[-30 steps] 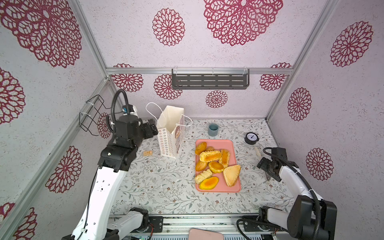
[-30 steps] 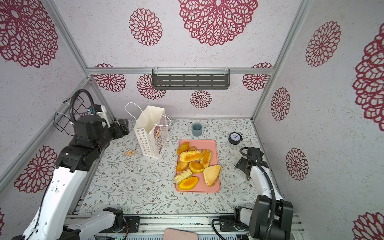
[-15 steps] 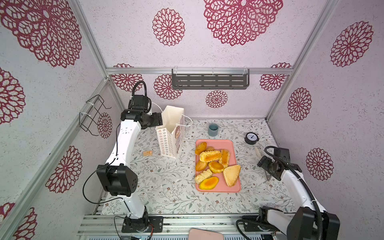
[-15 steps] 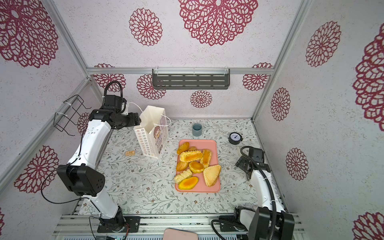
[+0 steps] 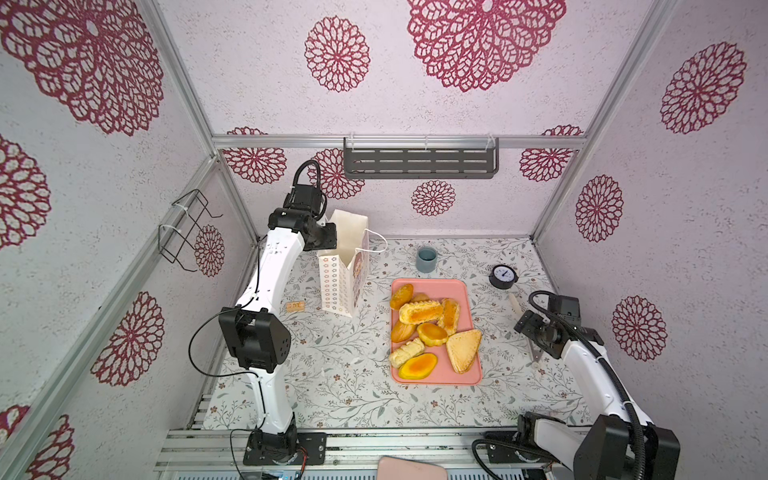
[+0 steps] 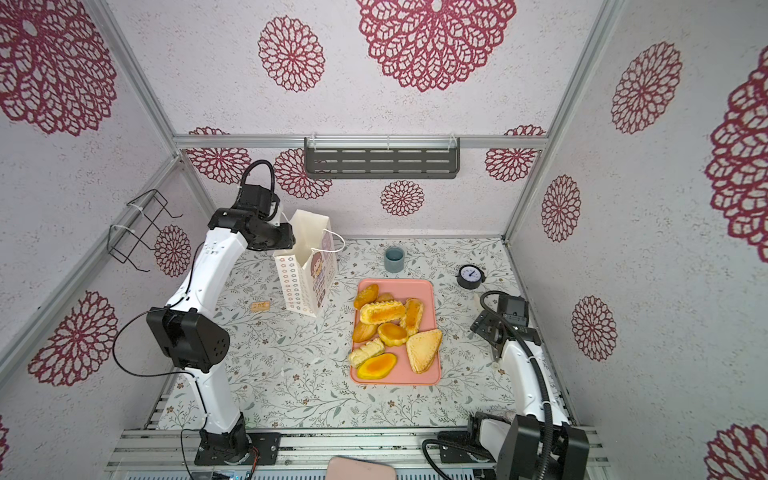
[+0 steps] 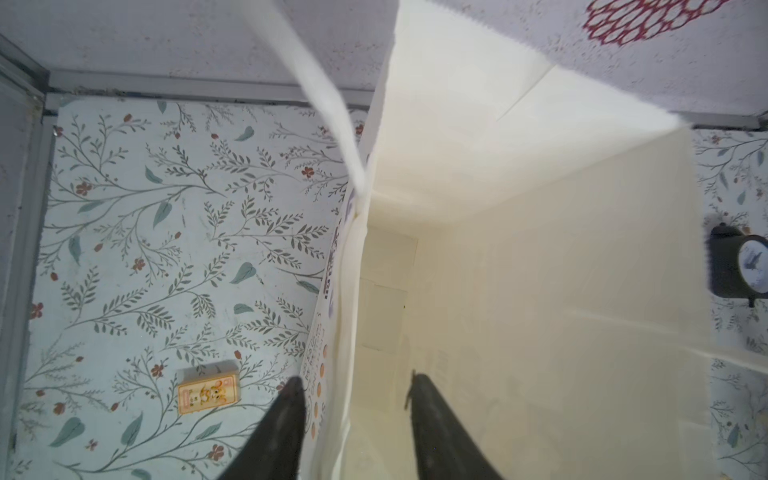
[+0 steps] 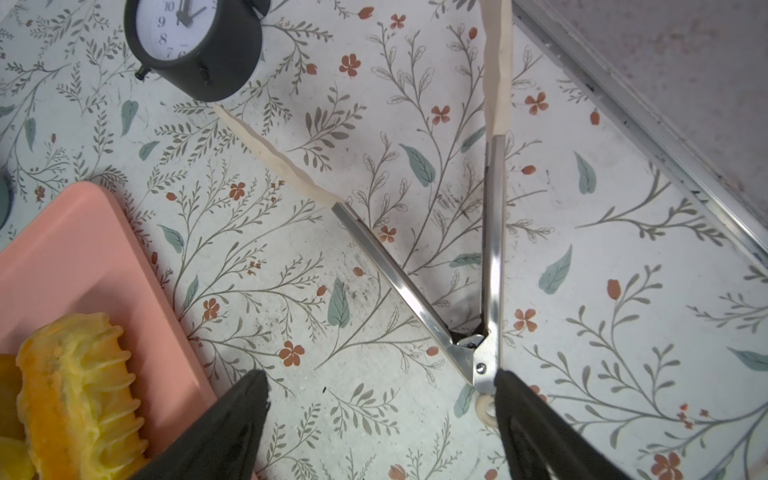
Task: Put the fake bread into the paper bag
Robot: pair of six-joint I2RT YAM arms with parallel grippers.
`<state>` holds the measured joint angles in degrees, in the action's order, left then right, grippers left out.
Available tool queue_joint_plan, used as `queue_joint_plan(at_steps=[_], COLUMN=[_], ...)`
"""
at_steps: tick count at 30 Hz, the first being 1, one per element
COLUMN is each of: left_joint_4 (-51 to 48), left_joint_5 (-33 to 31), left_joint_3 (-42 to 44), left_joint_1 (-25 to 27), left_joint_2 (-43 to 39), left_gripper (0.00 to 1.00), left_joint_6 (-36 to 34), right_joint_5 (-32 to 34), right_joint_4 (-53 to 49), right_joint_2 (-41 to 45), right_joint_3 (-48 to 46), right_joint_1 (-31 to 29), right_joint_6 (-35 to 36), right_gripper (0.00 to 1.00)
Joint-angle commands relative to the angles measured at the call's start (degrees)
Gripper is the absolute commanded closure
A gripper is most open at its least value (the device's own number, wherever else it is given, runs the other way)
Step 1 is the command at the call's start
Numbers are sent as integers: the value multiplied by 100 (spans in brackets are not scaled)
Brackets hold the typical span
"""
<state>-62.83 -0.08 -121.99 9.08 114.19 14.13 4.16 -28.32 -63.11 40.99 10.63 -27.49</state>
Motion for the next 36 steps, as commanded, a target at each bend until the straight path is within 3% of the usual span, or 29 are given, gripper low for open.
queue_joint_plan(at_steps=[1,6,10,15,25,31,36], left_joint_4=[-131,-212,-84,132,1082,1264,1133], left_joint_5=[-110,21,324,494,1330,1301,1021], left_joint_3=[-84,36,626,1680,3992,4790,4876], left_joint_1=[-30,-17,-12,-19,-50,-56,-60], left_joint_2=[0,-443,-1044,-1928,-3469,-3934,-4174], left_gripper=[72,99,100,100,100,100,100], left_joint_6=[-62,57,218,517,1510,1787,1751], right_joint_5=[-7,118,245,357,515,626,801], right_joint_4=[89,89,64,36,41,270,496], right_joint_2=[7,-11,-74,-170,-753,-1386,-1777], right_joint_3=[-2,60,119,146,238,328,374], right_joint_1=[18,15,14,21,88,98,101], right_joint_6=[53,85,175,269,452,560,595], right_gripper=[13,14,14,3,4,7,7])
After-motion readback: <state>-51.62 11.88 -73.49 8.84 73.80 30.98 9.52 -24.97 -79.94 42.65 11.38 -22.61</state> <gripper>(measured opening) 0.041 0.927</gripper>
